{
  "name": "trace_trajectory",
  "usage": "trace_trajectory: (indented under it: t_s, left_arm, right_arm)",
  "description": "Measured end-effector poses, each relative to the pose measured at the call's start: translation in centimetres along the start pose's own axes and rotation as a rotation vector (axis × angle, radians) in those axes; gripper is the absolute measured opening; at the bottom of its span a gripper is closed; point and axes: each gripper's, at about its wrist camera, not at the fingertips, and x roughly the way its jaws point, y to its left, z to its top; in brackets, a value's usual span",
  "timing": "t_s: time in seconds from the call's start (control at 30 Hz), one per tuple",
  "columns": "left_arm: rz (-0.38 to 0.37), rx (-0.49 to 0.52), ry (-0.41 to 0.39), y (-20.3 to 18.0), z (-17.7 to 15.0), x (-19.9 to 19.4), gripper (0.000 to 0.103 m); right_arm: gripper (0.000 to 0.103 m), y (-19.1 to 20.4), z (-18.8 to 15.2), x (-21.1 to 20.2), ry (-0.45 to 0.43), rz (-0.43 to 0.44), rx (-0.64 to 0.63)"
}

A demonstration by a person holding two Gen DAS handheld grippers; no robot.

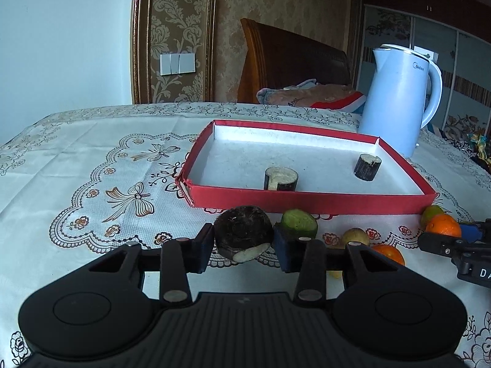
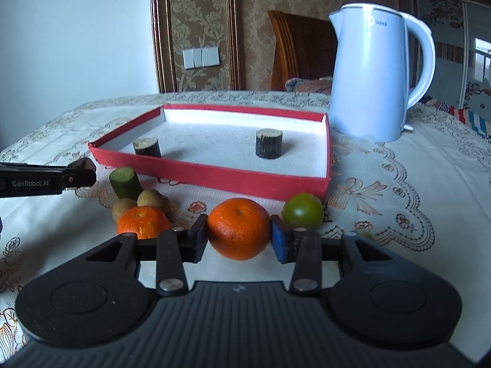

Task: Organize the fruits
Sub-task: 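Carry the dark slice with left tool while right tool carries the orange over the tray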

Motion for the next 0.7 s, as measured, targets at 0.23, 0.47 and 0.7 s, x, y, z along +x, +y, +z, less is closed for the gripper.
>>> trace_trajectory:
  t_s: [0.23, 0.47, 0.7]
  left_arm:
    - [0.008, 0.007, -0.027, -0.9, 1.2, 0.4, 0.041]
    - [0.016, 0.023, -0.039, -2.2, 3.8, 2.5, 0.041]
    - [0.035, 0.011, -0.024, -3.1, 6.4, 5.9, 0.041]
  right_arm:
    - [0.040, -0.3, 1.6, -0.2, -0.059, -0.067, -0.038]
    - [0.040, -2.3, 4.6, 2.6, -0.040, -0.123, -0.006]
    - [0.040, -3.8, 6.1, 7.0, 0.052, -0.138, 0.033]
